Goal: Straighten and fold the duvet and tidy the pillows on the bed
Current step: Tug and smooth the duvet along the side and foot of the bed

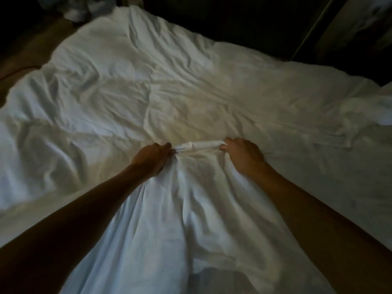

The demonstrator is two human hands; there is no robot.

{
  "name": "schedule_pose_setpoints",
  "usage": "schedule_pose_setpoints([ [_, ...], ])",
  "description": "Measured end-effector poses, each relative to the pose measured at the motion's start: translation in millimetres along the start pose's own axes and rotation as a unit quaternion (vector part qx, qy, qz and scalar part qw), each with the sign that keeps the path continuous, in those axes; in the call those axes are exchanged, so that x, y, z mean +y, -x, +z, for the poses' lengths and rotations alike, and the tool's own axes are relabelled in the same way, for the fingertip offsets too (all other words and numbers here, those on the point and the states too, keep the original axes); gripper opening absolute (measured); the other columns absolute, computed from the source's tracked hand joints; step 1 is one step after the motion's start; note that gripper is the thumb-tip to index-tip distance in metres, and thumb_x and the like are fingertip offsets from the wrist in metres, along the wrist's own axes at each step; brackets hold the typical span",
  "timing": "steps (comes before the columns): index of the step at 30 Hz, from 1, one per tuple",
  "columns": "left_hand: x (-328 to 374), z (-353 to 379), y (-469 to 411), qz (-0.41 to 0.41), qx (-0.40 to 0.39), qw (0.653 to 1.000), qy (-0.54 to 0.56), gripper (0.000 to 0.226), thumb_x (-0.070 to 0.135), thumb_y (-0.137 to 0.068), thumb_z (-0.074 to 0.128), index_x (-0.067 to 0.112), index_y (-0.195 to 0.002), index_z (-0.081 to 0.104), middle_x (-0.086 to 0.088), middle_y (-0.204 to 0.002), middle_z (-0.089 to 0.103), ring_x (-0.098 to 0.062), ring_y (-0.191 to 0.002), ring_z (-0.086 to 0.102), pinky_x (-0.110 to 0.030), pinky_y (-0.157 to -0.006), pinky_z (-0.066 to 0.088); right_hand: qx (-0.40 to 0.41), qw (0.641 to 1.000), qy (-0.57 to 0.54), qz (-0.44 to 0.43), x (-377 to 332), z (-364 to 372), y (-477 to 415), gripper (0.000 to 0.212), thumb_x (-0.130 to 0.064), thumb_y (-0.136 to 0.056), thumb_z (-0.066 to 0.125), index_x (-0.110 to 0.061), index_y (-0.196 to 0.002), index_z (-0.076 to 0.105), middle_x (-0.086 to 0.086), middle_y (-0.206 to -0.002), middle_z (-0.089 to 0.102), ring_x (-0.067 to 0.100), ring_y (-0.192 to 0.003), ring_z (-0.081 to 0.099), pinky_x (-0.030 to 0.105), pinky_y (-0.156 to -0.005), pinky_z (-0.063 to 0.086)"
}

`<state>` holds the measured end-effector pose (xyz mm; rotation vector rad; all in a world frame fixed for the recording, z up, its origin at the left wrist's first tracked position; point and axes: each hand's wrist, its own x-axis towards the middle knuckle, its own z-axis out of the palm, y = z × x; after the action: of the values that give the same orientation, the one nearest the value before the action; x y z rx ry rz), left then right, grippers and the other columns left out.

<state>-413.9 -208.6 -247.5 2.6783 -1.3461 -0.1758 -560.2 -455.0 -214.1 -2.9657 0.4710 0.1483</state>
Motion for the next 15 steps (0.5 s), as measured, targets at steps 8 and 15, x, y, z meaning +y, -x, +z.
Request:
schedule_pose_setpoints([
  [8,-26,94,-13,-0.054,-0.041,0.997,0.041,0.041,0.045,-0.099,0.035,0.009,-0.107,0.052,-0.022,-0.092,0.066,-0.041,-0.086,0.064,-0.044,-0.069,0.047,-0.075,0.994,-0.072,0.038,4,111,-33,0.032,-0.043,-0.096,0.046,-0.021,-0.114,0.061,0.015,-0.109,0.065,0.036,-0.096,0.063,0.040,-0.078,0.050],
  [15,-25,81,6,-0.083,-0.015,0.992,0.093,0.037,0.043,-0.097,0.039,0.010,-0.112,0.048,-0.016,-0.099,0.067,-0.038,-0.089,0.064,-0.043,-0.070,0.048,-0.049,0.992,-0.093,0.064,-12,98,-31,0.064,-0.061,-0.085,0.028,-0.010,-0.099,0.064,0.019,-0.101,0.065,0.038,-0.096,0.061,0.043,-0.079,0.049],
])
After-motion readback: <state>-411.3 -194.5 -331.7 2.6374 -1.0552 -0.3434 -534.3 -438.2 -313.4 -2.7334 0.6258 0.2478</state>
